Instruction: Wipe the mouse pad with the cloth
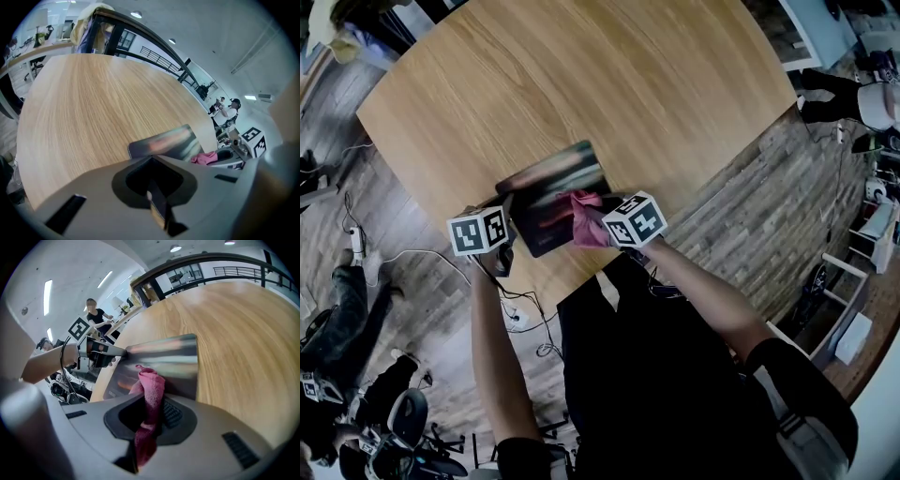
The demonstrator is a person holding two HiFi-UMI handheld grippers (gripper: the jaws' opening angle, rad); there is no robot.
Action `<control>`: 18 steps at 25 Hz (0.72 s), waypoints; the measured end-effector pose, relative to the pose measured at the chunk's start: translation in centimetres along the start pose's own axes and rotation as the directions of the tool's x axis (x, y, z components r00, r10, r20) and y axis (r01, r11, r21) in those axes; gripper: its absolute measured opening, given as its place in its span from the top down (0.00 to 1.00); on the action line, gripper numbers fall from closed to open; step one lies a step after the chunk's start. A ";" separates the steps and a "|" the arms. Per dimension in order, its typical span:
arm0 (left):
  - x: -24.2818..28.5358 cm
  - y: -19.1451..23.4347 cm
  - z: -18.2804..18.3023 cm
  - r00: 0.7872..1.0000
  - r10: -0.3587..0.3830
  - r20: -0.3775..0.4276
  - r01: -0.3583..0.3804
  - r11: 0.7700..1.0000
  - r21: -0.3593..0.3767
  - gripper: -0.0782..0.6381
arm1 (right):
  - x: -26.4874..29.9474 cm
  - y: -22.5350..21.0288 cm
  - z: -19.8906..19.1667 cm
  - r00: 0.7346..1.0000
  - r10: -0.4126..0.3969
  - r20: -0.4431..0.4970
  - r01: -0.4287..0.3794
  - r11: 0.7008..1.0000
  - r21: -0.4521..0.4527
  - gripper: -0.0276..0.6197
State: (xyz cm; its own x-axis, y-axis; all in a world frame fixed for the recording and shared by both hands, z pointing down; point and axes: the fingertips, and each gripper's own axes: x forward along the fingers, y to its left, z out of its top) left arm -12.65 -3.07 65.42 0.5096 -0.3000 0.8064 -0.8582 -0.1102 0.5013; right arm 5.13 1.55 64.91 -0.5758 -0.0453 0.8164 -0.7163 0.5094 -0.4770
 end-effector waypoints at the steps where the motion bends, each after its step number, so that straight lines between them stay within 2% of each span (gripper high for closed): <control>1: 0.0 0.0 0.0 1.000 0.003 0.000 -0.003 1.000 0.000 0.86 | -0.1 -0.2 0.0 1.000 -0.003 0.000 0.003 1.000 -0.002 0.86; 8: 0.1 0.1 -0.3 1.000 0.027 0.004 -0.027 1.000 -0.012 0.86 | -0.9 -1.8 -0.3 1.000 -0.023 -0.008 0.023 1.000 -0.015 0.86; 18: -0.2 0.0 -1.7 0.999 0.035 0.014 -0.035 0.998 -0.044 0.86 | -2.9 -4.9 -0.8 0.996 -0.090 0.010 0.090 0.996 0.023 0.86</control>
State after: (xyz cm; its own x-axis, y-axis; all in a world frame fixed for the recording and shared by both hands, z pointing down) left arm -12.70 -1.38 65.78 0.4780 -0.3174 0.8190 -0.8719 -0.0582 0.4863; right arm 10.69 -0.13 65.13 -0.5129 -0.0998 0.8526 -0.7738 0.4837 -0.4089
